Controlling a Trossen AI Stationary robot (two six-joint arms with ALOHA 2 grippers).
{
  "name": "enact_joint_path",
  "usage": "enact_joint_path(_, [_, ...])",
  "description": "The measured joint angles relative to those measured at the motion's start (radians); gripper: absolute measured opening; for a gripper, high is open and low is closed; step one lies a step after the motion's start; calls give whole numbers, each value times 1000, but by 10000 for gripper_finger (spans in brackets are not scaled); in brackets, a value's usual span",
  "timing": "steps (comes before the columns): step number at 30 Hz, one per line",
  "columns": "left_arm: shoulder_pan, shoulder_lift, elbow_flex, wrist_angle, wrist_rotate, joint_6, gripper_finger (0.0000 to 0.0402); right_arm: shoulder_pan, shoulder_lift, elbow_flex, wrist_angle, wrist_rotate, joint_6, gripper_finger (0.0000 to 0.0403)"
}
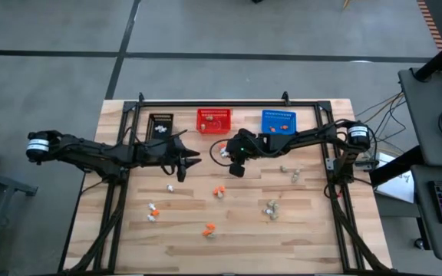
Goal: Sort Halloween decoration
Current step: Put the white skeleton toy into the black bin
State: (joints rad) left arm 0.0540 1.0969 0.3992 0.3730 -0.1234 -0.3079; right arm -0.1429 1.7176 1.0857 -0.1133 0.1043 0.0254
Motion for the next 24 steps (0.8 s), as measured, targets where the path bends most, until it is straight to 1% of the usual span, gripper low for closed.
enact_joint_path(7, [0,2,18,1,-1,26,116,-2,0,-1,-2,0,28,87])
enact_joint_path(18, [0,3,19,2,-2,35,116,-2,0,-1,0,1,26,141])
enact_joint_path(24, [0,3,19,2,-2,38,116,-2,0,-3,0,2,7,159])
